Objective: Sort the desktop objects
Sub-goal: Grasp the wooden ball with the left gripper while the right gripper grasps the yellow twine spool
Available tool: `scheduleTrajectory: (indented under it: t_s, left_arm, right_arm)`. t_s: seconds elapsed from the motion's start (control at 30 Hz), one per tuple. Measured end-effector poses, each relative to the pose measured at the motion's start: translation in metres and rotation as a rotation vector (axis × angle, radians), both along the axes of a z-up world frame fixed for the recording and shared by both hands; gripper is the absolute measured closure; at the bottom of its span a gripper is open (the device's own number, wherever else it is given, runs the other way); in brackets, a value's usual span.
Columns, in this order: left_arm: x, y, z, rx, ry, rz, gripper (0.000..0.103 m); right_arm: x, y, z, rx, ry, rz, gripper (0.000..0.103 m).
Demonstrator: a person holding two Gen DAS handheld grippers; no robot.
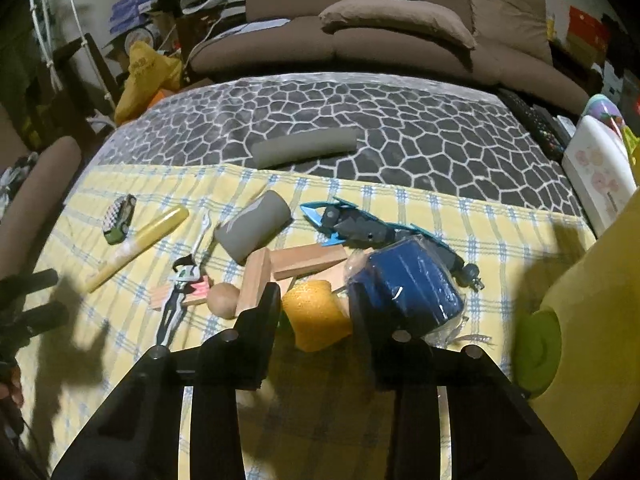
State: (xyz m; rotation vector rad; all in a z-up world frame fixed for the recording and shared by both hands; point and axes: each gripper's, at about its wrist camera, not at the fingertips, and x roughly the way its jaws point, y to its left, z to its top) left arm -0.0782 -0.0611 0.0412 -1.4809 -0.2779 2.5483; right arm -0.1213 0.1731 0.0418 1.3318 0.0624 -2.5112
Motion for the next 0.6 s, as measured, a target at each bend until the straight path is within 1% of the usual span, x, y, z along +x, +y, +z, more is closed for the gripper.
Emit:
scheduleTrajectory:
  t_s: [0.1,0.17,0.33,0.37,0.4,0.47,0.53,0.6]
  left_arm:
    - [0.001,0.011,0.003,0.013,0.008,-0.028,0.000]
    - [0.003,0.020,0.006,0.020,0.016,-0.055,0.000]
    - [0.004,0.052,0.010,0.029,0.032,-0.145,0.000]
    - [0.002,0.061,0.010,0.025,0.037,-0.171,0.002]
    - [0.000,0.067,0.011,0.019,0.042,-0.186,0.004]
    - [-0.003,0.083,0.014,-0.009,0.061,-0.222,0.019]
    - [-0.009,0.100,0.014,-0.031,0.075,-0.270,0.025]
    - [-0.016,0.114,0.012,-0.050,0.085,-0.315,0.033]
  right_arm:
    - [0.004,0.003,0.004,-0.016,-0.004,-0.003,0.068]
    - [0.007,0.008,0.010,-0.048,-0.007,-0.011,0.068]
    - [0.012,0.018,0.032,-0.111,0.001,-0.029,0.068]
    - [0.013,0.021,0.036,-0.131,0.004,-0.033,0.068]
    - [0.014,0.025,0.042,-0.158,0.006,-0.039,0.068]
    - [0.016,0.030,0.048,-0.191,0.004,-0.041,0.068]
    - [0.017,0.032,0.053,-0.203,0.005,-0.041,0.068]
    - [0.018,0.036,0.057,-0.210,0.008,-0.042,0.068]
